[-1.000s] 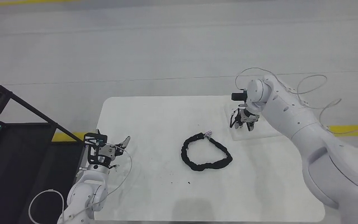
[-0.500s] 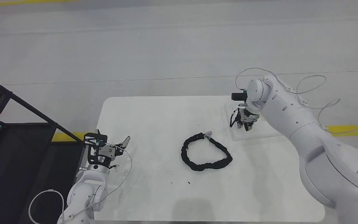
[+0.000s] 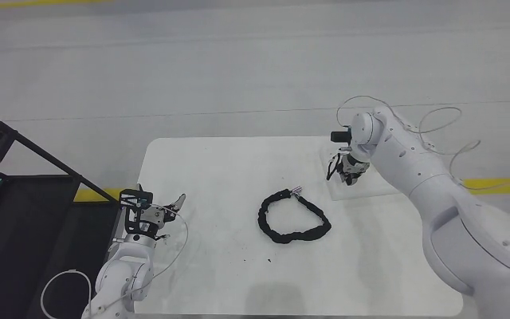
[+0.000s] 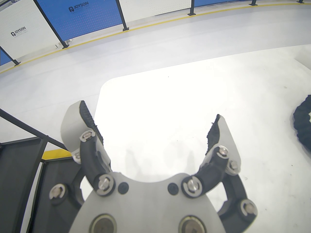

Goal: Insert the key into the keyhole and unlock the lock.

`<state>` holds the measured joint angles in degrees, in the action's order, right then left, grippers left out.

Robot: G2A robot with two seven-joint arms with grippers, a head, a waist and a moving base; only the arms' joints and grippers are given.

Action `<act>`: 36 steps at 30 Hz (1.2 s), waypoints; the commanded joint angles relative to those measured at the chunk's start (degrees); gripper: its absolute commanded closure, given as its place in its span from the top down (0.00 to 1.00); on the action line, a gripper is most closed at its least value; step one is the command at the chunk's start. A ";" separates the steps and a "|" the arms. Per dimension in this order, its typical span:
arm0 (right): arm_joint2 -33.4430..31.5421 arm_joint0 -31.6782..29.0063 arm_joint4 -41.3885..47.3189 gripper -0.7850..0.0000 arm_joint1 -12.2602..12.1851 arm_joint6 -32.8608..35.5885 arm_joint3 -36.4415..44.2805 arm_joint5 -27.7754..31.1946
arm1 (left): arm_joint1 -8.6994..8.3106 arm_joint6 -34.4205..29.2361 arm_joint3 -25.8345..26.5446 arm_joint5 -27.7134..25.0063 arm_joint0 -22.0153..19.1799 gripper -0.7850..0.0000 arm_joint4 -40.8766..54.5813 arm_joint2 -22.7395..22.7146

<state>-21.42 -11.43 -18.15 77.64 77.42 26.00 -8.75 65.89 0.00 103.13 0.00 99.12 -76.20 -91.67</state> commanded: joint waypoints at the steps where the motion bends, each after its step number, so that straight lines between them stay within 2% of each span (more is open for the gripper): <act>1: -0.13 0.00 -0.30 0.00 0.16 -0.14 -0.21 -0.26 | 0.00 0.00 0.00 0.00 0.00 1.00 0.00 0.00; 12: -0.63 0.12 -2.42 0.00 0.63 0.31 -0.55 -0.43 | 0.00 0.00 0.00 0.00 0.00 1.00 0.00 0.00; 23: -1.99 0.99 -4.36 0.00 -0.15 2.54 0.73 -0.68 | 0.00 0.00 0.00 0.00 0.00 1.00 0.00 0.00; 30: -3.64 1.07 -4.98 0.00 -1.38 3.04 2.40 -0.48 | 0.00 0.00 0.00 0.00 0.00 1.00 0.00 0.00; 36: -6.96 0.46 -4.11 0.00 -4.09 1.54 5.85 4.50 | 0.00 0.00 0.00 0.00 0.00 1.00 0.00 0.00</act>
<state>-27.56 -10.67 -22.59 74.26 78.92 31.00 -5.56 65.89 0.00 103.13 0.00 99.12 -76.20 -91.67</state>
